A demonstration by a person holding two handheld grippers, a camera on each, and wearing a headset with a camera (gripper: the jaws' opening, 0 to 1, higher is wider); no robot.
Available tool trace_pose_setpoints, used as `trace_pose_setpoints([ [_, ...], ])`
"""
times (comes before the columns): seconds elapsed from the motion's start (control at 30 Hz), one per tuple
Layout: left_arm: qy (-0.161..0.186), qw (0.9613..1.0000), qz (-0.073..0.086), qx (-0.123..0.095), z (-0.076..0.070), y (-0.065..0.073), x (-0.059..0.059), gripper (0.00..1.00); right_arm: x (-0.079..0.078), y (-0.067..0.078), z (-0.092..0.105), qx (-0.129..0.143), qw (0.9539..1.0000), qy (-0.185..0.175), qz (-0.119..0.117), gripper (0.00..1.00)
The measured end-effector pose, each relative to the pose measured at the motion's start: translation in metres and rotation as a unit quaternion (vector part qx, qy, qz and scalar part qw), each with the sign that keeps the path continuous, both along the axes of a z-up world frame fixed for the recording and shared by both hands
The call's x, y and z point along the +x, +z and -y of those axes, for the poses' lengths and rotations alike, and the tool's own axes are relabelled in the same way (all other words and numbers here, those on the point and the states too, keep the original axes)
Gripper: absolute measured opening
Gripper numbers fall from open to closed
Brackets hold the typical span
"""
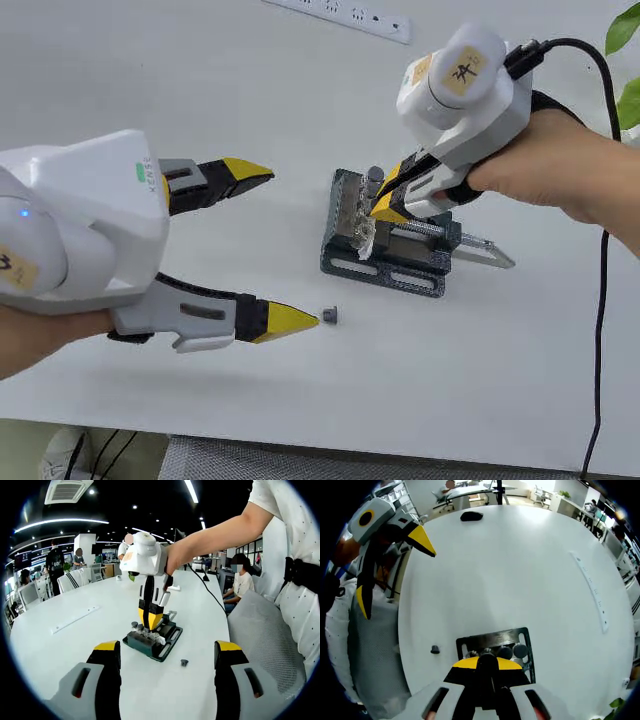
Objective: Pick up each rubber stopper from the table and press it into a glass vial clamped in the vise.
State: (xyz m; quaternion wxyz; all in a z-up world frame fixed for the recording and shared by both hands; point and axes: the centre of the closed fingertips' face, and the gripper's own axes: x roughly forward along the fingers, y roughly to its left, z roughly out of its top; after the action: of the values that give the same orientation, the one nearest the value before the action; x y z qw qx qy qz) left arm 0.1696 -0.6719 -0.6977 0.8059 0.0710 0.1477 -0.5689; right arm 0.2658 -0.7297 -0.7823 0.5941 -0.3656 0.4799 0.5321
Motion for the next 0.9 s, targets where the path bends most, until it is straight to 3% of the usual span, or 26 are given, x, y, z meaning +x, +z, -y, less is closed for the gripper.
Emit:
trace_pose_setpoints([
  [0.7,0.003,1.0,-0.004,-0.007,-0.001,-0.0012,0.001,0.74,0.0013,-0.0029,-0.0018,-0.078,0.9967,0.02,-0.001,0.05],
  [0.9,0.002,0.9999,-0.006,-0.011,0.0011,-0.0004,0.0009,0.74,0.0015,-0.0033,-0.0001,-0.09,0.9958,0.015,-0.005,0.05],
])
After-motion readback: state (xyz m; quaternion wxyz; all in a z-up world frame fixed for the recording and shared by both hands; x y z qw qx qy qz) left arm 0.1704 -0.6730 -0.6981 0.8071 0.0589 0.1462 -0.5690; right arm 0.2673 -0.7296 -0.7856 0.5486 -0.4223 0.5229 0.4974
